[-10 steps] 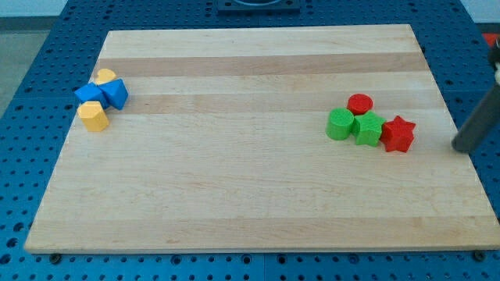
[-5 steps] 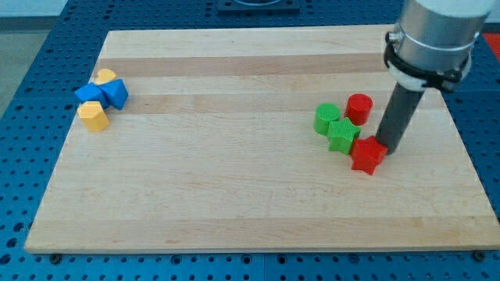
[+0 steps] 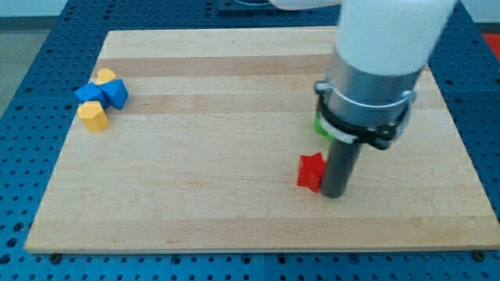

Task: Move the red star to the right side of the hexagon

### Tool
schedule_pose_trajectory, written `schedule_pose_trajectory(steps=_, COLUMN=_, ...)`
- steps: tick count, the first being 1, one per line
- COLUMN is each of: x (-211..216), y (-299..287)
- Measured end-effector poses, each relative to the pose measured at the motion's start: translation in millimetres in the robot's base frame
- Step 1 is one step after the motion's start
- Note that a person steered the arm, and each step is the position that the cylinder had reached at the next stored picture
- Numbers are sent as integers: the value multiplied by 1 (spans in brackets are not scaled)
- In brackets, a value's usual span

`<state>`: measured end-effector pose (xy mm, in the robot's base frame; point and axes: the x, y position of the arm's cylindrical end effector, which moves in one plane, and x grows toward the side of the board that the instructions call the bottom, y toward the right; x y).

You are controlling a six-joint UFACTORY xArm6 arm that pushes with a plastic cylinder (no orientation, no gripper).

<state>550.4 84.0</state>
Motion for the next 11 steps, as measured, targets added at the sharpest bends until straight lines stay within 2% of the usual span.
schedule_pose_trajectory(steps=1, x=-3, y=-18)
schedule_pose_trajectory(steps=4, x=-96, y=-30)
schedule_pose_trajectory(steps=5, x=-102, y=-55)
schedule_pose_trajectory(steps=7, x=-68, y=-65)
schedule_pose_trajectory(steps=11, x=-65, y=-138)
